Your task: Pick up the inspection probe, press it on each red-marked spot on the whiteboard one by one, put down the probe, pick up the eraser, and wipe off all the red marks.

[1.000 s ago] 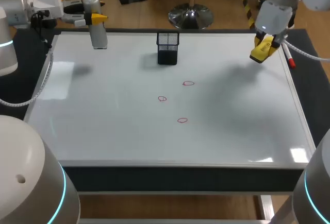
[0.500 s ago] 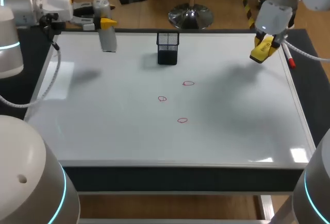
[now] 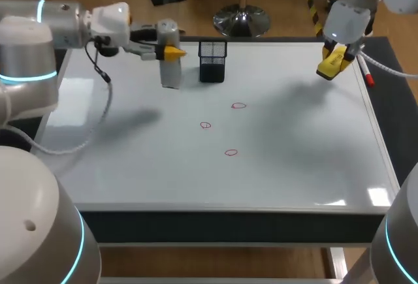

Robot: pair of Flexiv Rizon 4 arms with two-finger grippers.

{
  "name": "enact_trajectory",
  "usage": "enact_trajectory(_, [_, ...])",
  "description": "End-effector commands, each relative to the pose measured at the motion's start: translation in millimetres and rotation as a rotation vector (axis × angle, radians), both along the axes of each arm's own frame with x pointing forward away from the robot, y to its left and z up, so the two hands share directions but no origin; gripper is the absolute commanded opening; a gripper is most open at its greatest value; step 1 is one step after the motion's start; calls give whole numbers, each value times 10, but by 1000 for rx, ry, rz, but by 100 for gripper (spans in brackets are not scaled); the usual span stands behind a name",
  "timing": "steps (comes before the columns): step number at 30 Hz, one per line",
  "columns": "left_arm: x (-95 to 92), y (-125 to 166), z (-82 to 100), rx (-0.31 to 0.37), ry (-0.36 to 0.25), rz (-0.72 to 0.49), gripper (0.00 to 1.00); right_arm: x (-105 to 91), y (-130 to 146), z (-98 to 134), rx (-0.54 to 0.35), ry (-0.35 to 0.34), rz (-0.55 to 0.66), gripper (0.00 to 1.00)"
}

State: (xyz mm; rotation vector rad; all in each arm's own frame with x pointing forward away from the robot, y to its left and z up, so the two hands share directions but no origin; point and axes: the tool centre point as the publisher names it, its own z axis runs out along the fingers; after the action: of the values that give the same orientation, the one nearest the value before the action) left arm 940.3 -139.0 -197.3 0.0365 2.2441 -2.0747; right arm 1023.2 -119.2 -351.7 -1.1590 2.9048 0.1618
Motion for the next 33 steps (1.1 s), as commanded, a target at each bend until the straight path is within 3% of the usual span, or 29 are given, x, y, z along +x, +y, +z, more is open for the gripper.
enact_trajectory(1, [-163,-219,-63,-5,-5,51,0,3,-5,10,-4,1,2,0])
enact_trajectory(11, [-356,-478,-271,-31,21,18,0,3,-5,10,-4,1,2,0])
enact_trajectory(33, [-399,-713,-674,-62,71,-33,0,3,-5,10,-4,1,2,0])
